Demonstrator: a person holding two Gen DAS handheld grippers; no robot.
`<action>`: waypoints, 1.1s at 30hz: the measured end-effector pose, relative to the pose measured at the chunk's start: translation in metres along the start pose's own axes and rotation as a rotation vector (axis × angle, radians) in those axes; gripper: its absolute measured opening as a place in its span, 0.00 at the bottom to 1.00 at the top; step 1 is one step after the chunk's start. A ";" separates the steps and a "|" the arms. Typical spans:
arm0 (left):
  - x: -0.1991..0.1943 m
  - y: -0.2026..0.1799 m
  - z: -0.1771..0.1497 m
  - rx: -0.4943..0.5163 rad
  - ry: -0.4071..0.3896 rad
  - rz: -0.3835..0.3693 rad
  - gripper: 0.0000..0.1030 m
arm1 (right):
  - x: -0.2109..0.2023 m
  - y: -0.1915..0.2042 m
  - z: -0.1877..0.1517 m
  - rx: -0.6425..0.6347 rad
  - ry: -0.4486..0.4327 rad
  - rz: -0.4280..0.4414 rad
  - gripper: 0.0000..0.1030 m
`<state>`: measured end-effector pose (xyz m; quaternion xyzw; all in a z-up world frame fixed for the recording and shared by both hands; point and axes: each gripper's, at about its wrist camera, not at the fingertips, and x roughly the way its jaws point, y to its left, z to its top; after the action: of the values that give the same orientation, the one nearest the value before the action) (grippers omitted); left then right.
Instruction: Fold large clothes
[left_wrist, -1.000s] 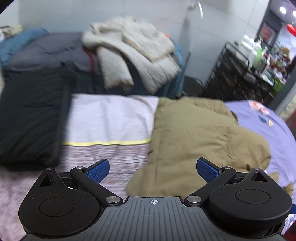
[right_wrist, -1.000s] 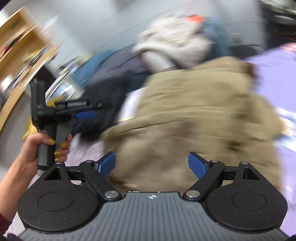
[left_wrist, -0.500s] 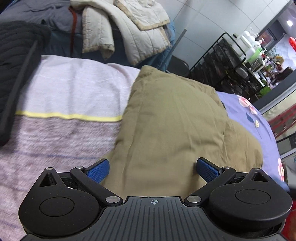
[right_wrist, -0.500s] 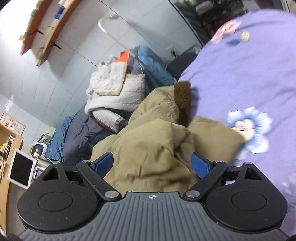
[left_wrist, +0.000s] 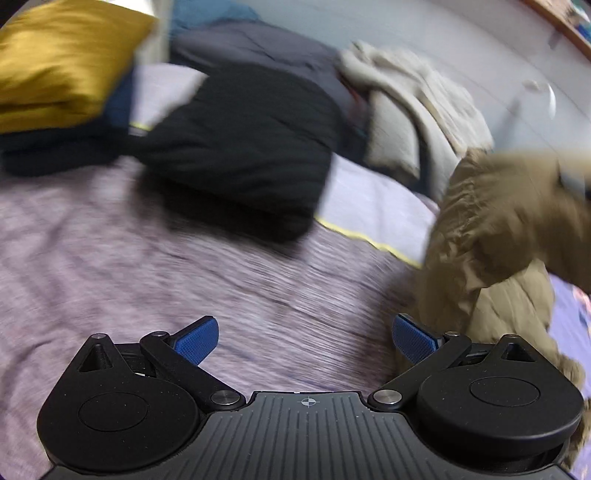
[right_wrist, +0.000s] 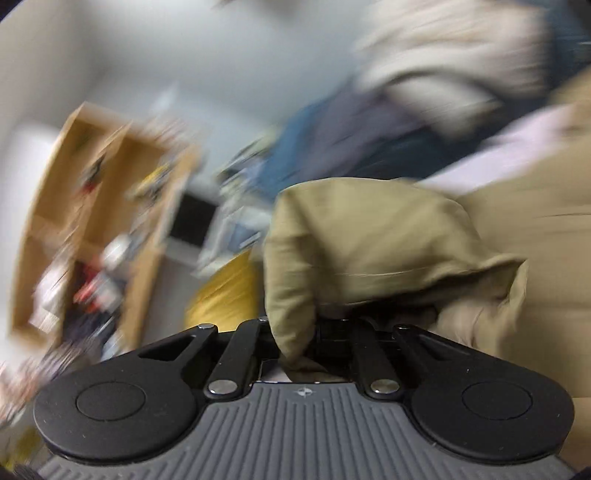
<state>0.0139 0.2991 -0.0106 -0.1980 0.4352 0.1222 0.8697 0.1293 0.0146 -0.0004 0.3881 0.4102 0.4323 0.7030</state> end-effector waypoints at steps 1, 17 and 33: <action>-0.008 0.007 -0.002 -0.017 -0.018 0.015 1.00 | 0.027 0.023 -0.005 -0.019 0.043 0.061 0.12; 0.017 0.029 -0.036 -0.027 0.109 0.102 1.00 | 0.181 0.084 -0.083 0.027 0.395 0.024 0.81; -0.023 -0.058 -0.014 0.107 -0.004 -0.144 1.00 | -0.261 -0.087 -0.094 0.339 -0.199 -0.459 0.89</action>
<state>0.0124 0.2398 0.0141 -0.1818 0.4242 0.0362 0.8864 -0.0068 -0.2379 -0.0495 0.4373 0.4824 0.1472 0.7445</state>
